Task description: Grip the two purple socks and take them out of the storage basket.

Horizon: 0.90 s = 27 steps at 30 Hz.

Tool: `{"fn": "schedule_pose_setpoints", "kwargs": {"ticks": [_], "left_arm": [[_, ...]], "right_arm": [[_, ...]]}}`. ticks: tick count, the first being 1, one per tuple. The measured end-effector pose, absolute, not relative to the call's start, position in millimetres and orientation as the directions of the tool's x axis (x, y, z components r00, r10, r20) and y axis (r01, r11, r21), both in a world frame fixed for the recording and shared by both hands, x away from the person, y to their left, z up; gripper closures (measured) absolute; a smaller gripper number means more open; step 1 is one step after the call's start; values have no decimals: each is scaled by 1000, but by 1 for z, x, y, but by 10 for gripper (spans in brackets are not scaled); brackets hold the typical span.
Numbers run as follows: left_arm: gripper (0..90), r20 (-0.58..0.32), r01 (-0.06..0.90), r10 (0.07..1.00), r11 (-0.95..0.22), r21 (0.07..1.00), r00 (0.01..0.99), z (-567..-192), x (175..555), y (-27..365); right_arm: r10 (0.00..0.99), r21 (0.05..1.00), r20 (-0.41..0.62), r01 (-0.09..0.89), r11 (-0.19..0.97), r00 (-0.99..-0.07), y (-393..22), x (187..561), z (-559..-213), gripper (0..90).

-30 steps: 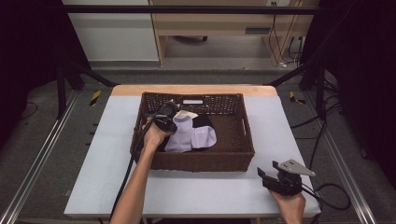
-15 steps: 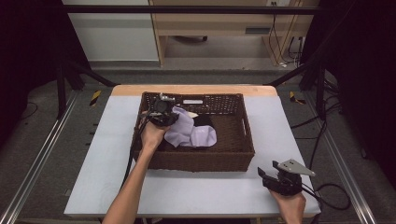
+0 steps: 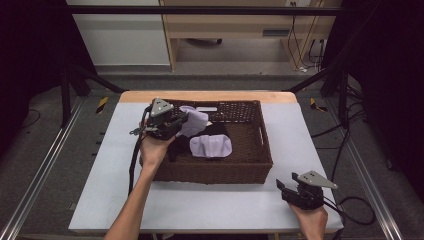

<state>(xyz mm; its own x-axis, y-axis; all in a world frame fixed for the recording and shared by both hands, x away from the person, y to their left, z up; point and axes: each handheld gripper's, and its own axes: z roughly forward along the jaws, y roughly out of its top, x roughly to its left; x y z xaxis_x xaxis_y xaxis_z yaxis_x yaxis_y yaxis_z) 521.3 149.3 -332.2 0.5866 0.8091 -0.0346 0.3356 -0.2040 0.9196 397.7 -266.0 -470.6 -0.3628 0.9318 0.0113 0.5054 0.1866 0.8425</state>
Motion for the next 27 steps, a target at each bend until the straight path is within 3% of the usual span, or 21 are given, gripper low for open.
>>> {"fn": "schedule_pose_setpoints", "kwargs": {"ticks": [27], "left_arm": [[865,-8,151,712,-137,979,702,-311,420,159]], "right_arm": [[933,843,8,504,187,-359,-267,397,-470,400]]}}
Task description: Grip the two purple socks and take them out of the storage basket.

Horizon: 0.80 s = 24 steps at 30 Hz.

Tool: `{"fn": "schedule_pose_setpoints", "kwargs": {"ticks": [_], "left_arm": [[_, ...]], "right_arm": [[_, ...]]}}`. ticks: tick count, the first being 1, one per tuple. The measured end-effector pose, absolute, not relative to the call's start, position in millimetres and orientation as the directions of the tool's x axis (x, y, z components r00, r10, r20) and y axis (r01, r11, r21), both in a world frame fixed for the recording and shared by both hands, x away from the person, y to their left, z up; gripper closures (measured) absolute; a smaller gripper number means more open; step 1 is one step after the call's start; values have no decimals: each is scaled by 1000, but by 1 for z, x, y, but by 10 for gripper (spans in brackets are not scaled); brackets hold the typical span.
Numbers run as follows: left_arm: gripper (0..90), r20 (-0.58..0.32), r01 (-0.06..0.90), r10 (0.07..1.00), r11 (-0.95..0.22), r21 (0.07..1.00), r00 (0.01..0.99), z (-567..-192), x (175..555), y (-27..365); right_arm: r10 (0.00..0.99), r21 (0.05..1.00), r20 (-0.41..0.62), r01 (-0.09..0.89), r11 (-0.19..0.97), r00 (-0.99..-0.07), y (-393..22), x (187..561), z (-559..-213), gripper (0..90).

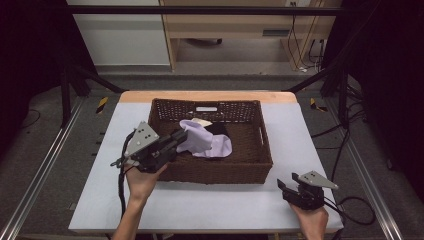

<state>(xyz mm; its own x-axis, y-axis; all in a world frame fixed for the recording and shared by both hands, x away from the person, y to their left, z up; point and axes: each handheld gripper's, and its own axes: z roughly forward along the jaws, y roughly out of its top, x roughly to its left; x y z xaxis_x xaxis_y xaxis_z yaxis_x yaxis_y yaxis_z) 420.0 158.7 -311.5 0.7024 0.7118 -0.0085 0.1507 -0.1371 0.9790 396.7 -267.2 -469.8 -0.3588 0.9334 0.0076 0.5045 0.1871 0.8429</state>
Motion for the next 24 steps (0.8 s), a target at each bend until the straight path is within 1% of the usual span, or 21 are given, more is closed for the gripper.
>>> {"fn": "schedule_pose_setpoints", "kwargs": {"ticks": [10,17,22,24], "left_arm": [[865,-13,132,683,-123,984,730,-319,393,161],[865,-1,102,660,-115,988,751,-319,369,165],[865,-16,117,654,-112,987,756,-328,357,169],[865,-35,141,650,-111,984,759,-338,354,171]], "right_arm": [[934,843,9,505,186,-358,-267,396,-470,402],[932,843,9,504,187,-361,-267,396,-470,405],[932,843,11,505,187,-363,-267,396,-470,406],[932,843,11,504,186,-362,-267,396,-470,406]]}}
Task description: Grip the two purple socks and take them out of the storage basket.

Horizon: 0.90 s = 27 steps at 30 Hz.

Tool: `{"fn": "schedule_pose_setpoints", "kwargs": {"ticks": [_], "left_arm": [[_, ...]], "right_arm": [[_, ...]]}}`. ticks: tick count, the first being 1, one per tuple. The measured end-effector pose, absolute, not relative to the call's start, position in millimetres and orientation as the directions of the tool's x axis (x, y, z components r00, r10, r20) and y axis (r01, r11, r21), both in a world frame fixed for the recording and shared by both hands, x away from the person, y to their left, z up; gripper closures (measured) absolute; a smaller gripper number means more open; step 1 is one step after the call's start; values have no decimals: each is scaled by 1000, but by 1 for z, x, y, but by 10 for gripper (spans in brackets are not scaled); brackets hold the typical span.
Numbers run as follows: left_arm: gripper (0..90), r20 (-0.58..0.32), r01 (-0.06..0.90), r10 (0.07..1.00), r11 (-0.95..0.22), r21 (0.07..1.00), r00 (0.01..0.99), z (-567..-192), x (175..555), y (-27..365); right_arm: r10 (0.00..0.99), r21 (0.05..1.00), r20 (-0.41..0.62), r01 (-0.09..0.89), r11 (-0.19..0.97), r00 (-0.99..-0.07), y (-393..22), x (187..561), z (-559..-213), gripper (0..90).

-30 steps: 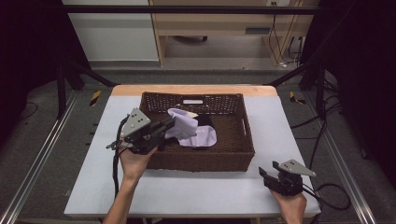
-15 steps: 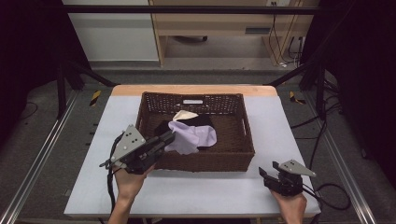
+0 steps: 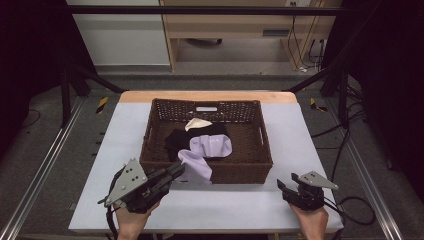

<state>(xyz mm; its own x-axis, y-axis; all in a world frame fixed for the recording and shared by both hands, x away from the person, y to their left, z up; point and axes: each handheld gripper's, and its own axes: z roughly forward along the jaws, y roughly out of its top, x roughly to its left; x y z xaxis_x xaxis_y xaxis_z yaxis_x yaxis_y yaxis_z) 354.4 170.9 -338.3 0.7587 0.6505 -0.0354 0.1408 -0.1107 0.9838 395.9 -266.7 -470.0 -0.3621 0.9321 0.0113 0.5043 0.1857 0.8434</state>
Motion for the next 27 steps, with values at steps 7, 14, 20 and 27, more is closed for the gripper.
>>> {"fn": "schedule_pose_setpoints", "kwargs": {"ticks": [7,14,20,27], "left_arm": [[865,-68,197,646,-130,972,761,-363,350,170],[865,-125,281,638,-148,948,759,-395,348,170],[864,-154,345,640,-183,921,753,-416,354,166],[863,-178,415,654,-228,881,736,-441,366,161]], "right_arm": [[932,842,11,506,187,-362,-267,396,-470,407],[932,842,12,507,186,-363,-266,396,-470,409],[932,841,10,507,188,-362,-266,396,-471,408],[931,841,8,507,190,-364,-266,396,-471,406]]}}
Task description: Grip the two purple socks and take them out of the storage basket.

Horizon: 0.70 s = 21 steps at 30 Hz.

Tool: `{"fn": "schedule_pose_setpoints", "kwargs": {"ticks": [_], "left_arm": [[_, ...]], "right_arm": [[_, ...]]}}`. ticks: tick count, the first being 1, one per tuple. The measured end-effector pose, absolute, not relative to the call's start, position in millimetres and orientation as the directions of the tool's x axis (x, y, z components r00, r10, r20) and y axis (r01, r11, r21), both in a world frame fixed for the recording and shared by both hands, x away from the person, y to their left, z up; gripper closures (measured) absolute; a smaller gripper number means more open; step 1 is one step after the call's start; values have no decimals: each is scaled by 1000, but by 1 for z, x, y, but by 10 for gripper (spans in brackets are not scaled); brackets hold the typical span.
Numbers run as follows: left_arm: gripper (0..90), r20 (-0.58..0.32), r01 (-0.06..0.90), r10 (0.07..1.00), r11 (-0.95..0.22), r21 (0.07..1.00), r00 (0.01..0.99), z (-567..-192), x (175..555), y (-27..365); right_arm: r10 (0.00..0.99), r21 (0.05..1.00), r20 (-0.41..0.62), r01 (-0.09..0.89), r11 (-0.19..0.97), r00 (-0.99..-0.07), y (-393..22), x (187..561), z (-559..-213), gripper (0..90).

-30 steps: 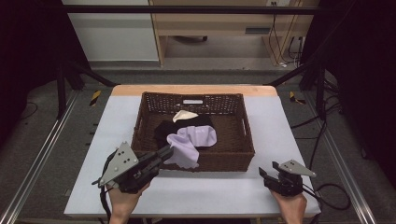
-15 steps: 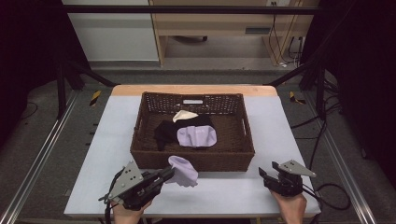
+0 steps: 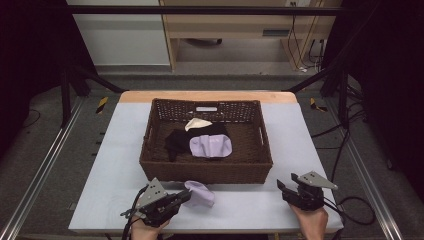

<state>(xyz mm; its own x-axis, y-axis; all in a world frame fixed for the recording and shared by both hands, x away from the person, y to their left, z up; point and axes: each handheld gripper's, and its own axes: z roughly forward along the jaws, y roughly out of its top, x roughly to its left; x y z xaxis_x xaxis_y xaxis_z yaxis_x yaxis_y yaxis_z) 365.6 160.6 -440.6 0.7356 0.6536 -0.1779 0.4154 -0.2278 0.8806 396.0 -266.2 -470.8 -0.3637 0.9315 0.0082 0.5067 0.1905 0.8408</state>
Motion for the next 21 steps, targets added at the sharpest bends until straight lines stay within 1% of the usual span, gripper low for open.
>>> {"fn": "schedule_pose_setpoints", "kwargs": {"ticks": [6,10,16,21], "left_arm": [[848,-172,445,663,-266,855,728,-454,372,152],[787,-169,459,669,-284,842,723,-457,373,151],[695,-162,445,685,-260,857,711,-448,371,156],[663,-141,414,696,-241,878,704,-432,369,161]], "right_arm": [[932,839,17,513,183,-361,-266,396,-471,405],[932,841,11,508,187,-362,-266,396,-471,405],[932,839,22,514,179,-361,-266,395,-470,404],[933,839,23,515,178,-360,-266,396,-470,404]]}}
